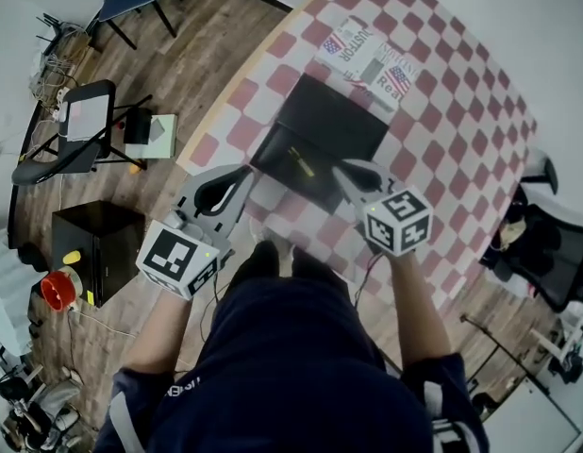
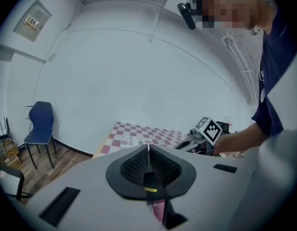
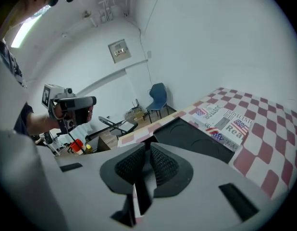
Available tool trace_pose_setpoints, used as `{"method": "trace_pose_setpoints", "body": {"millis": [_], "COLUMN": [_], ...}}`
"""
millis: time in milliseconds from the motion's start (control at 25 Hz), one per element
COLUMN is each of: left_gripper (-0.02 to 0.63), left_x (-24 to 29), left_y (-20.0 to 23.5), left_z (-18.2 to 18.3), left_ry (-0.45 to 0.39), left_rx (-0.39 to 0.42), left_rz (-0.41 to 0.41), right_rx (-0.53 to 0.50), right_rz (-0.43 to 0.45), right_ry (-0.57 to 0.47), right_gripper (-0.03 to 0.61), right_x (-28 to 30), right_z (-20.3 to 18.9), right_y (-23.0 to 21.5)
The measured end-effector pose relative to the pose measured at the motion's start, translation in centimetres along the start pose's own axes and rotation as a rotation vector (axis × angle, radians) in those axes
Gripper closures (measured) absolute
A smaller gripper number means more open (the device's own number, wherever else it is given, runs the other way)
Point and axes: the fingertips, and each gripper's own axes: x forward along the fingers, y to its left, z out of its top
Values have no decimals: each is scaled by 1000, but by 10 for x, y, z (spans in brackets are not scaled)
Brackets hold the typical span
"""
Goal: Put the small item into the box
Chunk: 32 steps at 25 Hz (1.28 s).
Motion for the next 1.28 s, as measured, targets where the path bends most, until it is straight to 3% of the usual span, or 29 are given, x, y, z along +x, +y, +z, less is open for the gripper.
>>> {"method": "trace_pose_setpoints", "body": {"millis": [400, 920, 1280], "left_gripper": [575, 575, 575], "left_x": [-11, -21, -21], "left_y": [-27, -45, -59], "left_z": [18, 34, 37], "left_ry": [-23, -64, -76], "left_rx": [65, 95, 100], "left_rz": [-5, -31, -55], "right_rx": [-72, -7, 0], "right_rz": [-64, -46, -39], "right_ry": [-186, -353, -411], "right_gripper": [541, 551, 557], "right_x": [-69, -120, -141], "right_z": [37, 47, 55], "right_y": [15, 34, 44]}}
